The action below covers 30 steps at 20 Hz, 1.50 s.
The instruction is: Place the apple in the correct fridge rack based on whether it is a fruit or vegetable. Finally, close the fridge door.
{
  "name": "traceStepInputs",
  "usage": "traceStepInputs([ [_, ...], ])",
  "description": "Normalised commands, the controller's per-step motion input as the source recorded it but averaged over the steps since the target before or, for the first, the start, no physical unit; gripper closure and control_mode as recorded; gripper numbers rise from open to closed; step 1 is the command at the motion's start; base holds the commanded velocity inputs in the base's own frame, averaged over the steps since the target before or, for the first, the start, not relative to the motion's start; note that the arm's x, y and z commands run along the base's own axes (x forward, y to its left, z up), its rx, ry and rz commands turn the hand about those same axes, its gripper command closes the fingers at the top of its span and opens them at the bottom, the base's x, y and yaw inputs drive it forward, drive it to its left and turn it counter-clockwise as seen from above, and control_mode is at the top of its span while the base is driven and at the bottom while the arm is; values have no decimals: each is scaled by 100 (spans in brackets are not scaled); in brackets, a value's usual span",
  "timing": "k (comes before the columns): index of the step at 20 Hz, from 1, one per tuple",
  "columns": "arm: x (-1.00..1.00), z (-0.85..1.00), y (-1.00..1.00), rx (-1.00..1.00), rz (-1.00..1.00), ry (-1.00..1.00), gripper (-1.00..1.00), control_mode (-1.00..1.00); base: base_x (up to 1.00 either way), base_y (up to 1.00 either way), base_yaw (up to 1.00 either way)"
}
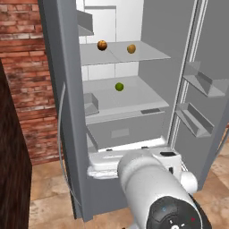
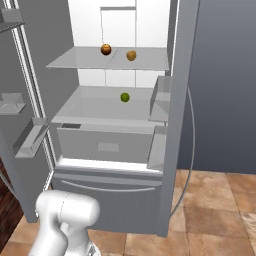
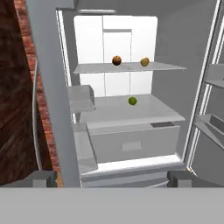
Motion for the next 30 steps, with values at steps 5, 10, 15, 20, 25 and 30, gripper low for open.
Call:
traceStepInputs([
  [5,54,-29,100,-4,-27,-36,-100,-100,0,0,0],
  [10,93,-45,86,-10,-39,-25,-100,-100,0,0,0],
  [15,81,-30,34,-11,-31,-9,-100,-100,0,0,0],
  [20,60,-29,26,-8,-21,-7,-100,-100,0,0,0],
  [25,37,-5,52,0,-16,-1,-100,-100,0,0,0],
  [30,5,0,54,0,-8,-2,-100,-100,0,0,0],
])
